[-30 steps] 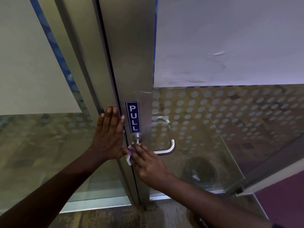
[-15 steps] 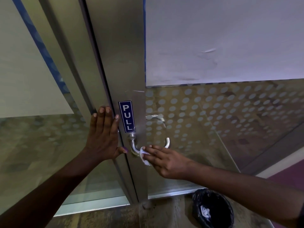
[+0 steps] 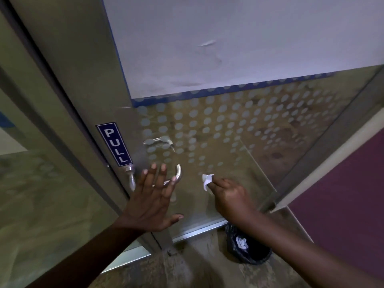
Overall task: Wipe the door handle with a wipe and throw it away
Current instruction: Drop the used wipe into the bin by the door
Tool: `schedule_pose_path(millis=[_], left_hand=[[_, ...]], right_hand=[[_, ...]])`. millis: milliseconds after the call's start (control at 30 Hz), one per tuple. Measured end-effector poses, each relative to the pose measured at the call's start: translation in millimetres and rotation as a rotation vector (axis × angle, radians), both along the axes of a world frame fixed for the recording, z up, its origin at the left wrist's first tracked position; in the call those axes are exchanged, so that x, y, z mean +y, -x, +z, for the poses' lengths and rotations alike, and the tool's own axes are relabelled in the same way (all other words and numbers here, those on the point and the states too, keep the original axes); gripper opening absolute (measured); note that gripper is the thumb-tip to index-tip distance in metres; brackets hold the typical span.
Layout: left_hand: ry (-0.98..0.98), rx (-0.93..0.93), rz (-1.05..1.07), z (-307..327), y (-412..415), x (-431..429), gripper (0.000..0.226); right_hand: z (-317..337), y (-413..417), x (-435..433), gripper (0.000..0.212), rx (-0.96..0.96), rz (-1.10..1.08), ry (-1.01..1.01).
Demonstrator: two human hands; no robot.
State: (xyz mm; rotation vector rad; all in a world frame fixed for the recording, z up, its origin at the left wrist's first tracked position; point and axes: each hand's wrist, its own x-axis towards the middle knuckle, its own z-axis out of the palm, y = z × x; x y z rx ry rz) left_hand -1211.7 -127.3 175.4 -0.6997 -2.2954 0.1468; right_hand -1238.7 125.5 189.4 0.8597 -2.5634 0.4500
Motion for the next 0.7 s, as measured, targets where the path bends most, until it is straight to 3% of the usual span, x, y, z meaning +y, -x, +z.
schedule_pose_path(millis=[167,300,500,700], left_hand=[[0.072,-0.072,-0.086,-20.6,4.0,57.2,0.089],[0.091,-0.157,-0.152,-37.0,7.3,88.3,0.087],[0.1,-0.275,-0.256,-66.5,20.3,117.9,0.097],[0.124,-0.475,-0.289,-106.0,35.6,168.5,0.099]], right_hand=[[-7.4,-25.3,22.9,0.045,-0.312,-0.301,0.354],[-18.1,-42.6,43.4,0.042,-0.361,-0.526,0.476],[-41.9,-59.5,84.0,0.045,-0.242,-0.566,0.307],[-97.8,-48.9,134.8,0.041,-0.348,-0.713,0.149]])
